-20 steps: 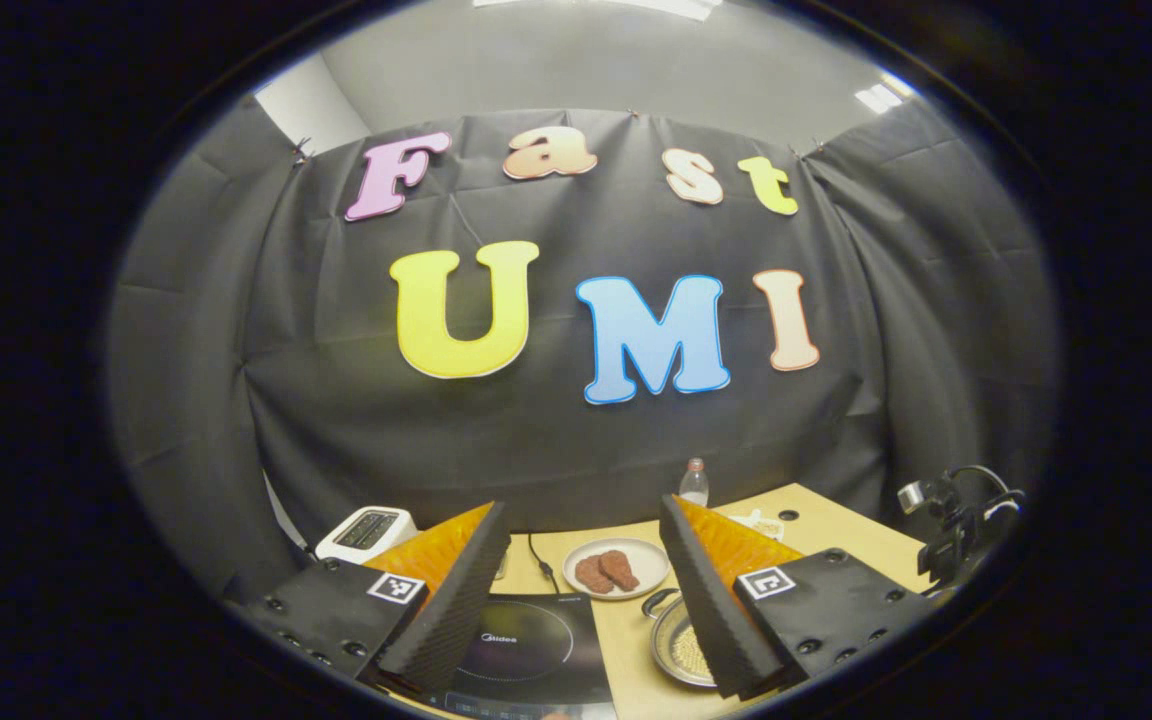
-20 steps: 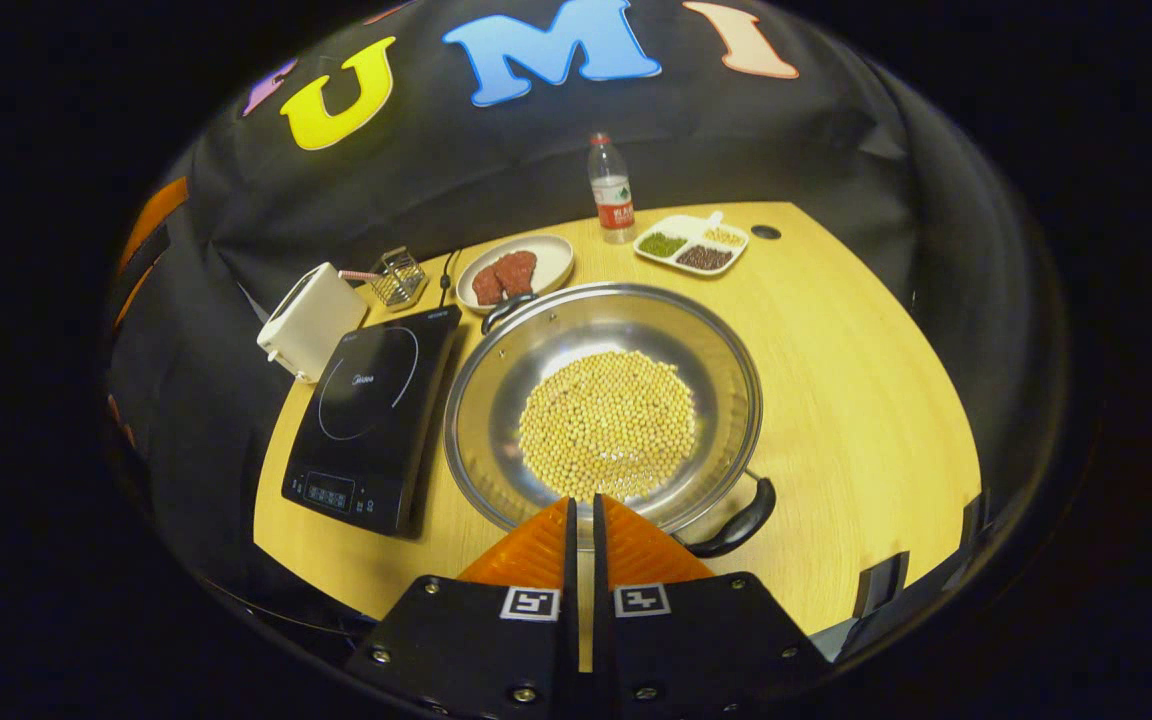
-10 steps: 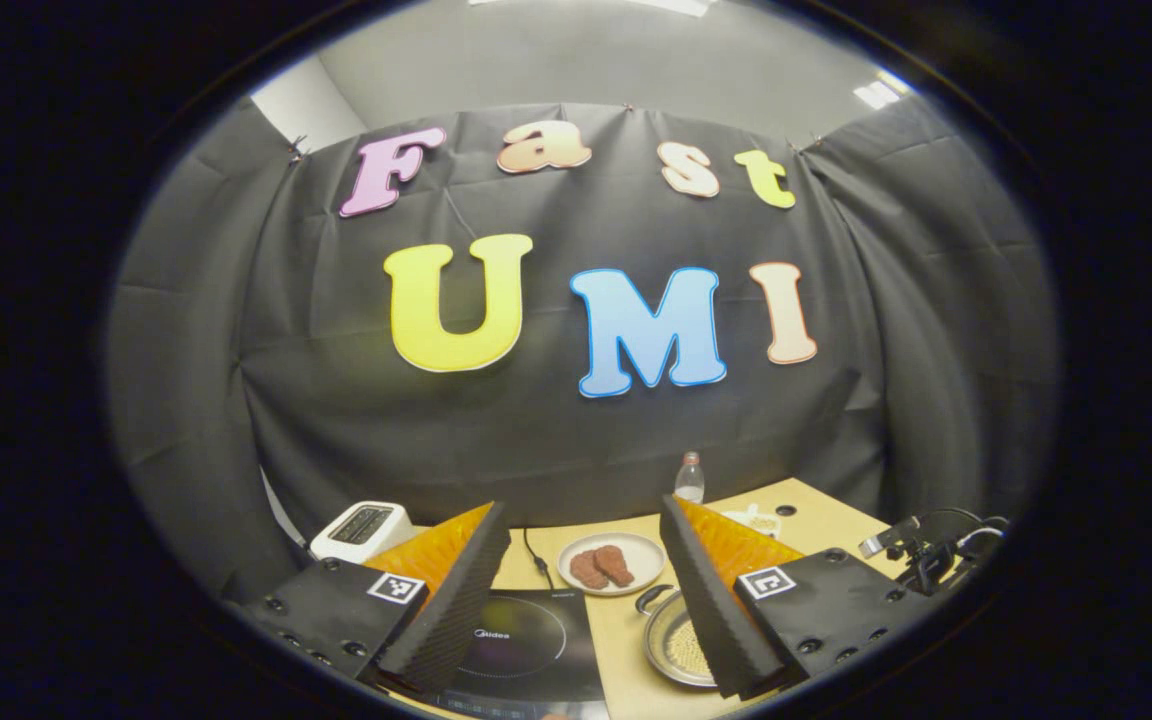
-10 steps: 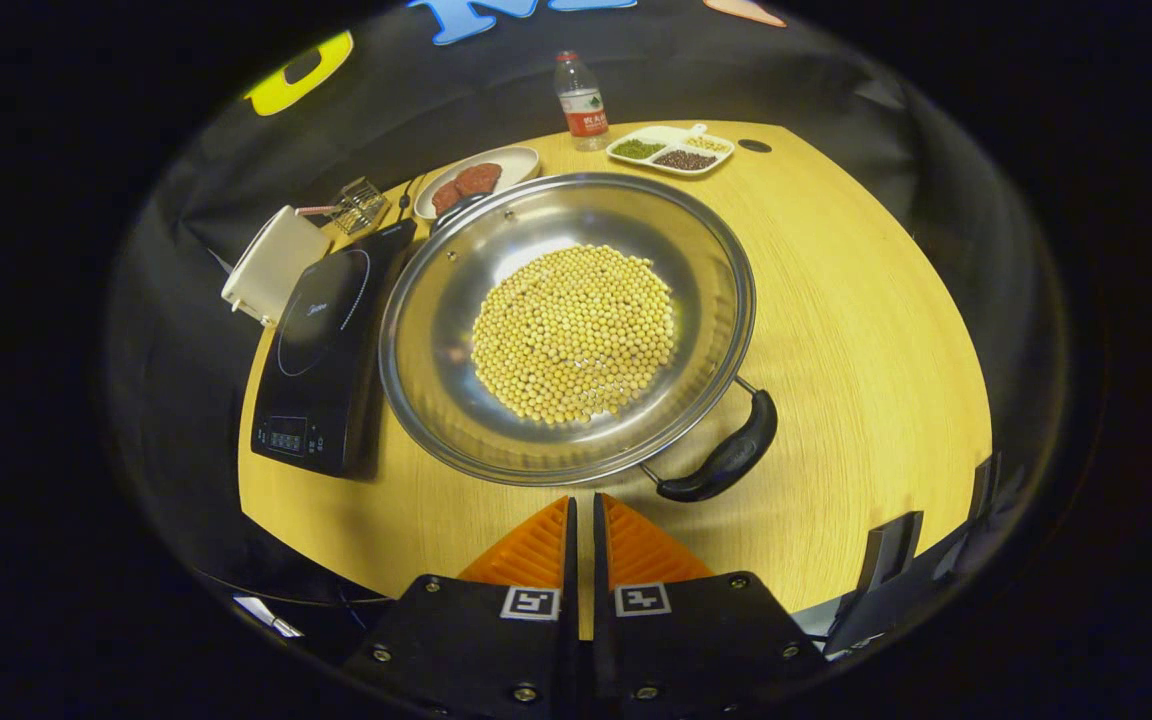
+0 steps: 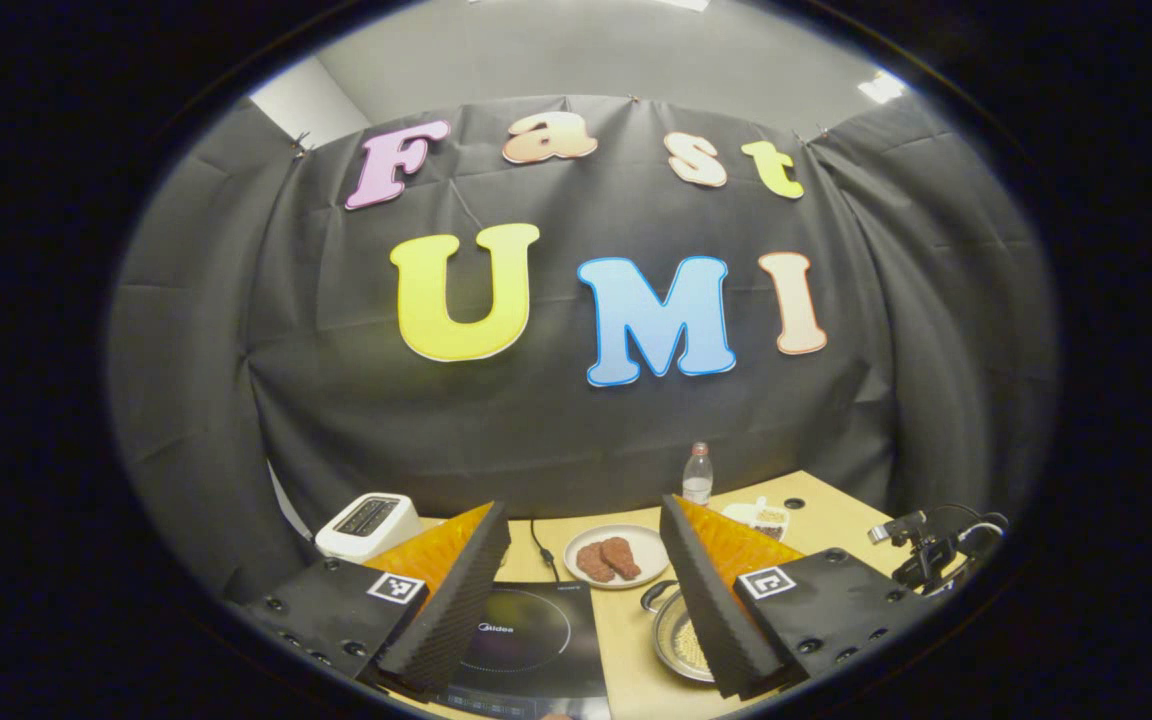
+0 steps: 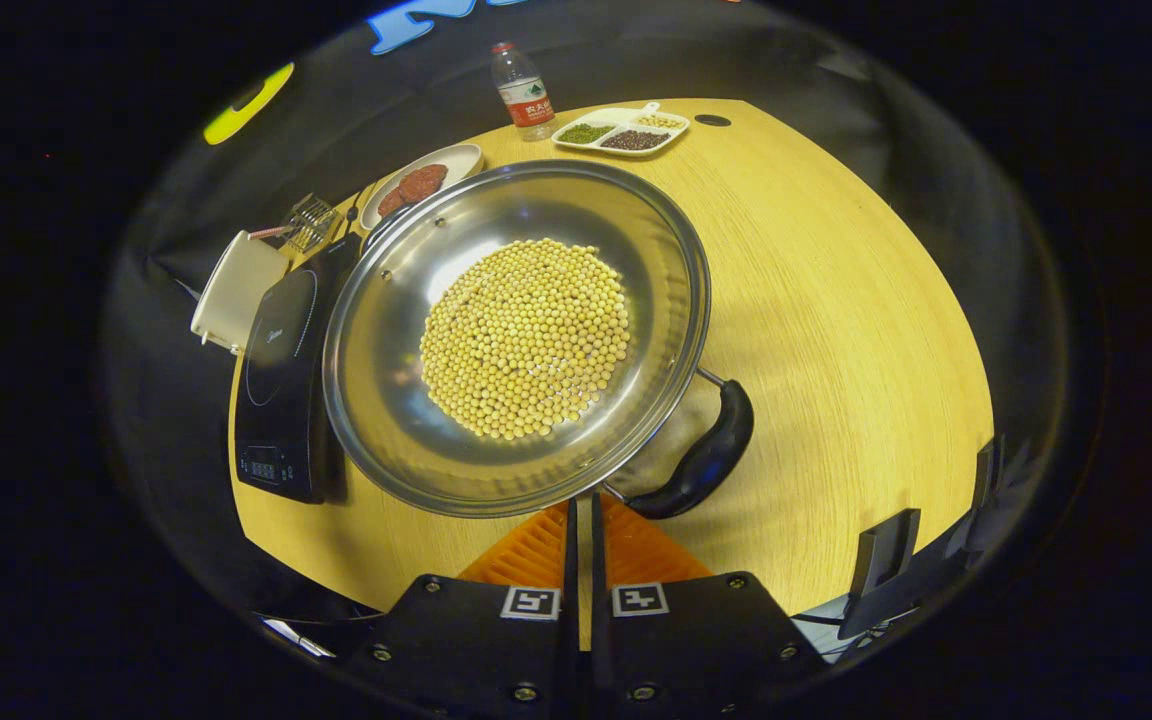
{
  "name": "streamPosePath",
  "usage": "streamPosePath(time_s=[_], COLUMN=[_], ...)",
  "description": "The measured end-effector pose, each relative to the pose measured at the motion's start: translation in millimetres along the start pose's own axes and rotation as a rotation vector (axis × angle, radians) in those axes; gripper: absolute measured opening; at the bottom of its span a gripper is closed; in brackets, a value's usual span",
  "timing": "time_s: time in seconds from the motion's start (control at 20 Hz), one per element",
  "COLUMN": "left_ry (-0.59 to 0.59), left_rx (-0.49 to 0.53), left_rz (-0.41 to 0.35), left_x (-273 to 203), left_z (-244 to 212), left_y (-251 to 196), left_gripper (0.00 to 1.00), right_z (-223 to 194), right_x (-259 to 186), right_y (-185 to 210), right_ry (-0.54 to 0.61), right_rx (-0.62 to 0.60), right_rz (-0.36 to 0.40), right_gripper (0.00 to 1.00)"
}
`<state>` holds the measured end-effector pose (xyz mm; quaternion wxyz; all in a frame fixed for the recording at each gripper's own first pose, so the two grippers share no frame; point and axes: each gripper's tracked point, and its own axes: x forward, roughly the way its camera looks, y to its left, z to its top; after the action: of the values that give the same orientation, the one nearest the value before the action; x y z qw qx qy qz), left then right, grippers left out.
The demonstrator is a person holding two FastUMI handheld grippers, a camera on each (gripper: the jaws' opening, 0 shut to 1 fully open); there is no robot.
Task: First push the handle of the pot to place it horizontally, then grasp the pot with both hands and set it on the induction cooktop.
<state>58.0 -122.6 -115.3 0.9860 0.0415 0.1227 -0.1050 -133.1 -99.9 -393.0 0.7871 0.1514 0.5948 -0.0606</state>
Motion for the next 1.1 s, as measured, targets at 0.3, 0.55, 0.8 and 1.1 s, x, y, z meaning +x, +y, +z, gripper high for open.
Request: streamPosePath(time_s=[0.3, 0.55, 0.8, 1.1], left_ry=[0.016, 0.030, 0.037, 0.057], left_rx=[-0.005, -0.003, 0.004, -0.006], left_rz=[0.000, -0.007, -0.004, 0.007], left_x=[11.4, 22.0, 33.5, 43.8], left_z=[-4.1, -7.2, -6.5, -13.5], left_y=[-14.9, -32.0, -42.6, -50.2], left_gripper=[0.98, 0.98, 1.00, 0.98], right_z=[20.9, 43.8, 72.1, 103.5], right_x=[5.8, 10.4, 15.3, 28.4], right_y=[-36.1, -61.9, -84.4, -99.7], right_ry=[-0.006, -0.019, -0.044, -0.086], right_rx=[0.049, 0.117, 0.140, 0.153], right_rz=[-0.056, -0.069, -0.089, -0.090], right_gripper=[0.06, 0.06, 0.05, 0.06])
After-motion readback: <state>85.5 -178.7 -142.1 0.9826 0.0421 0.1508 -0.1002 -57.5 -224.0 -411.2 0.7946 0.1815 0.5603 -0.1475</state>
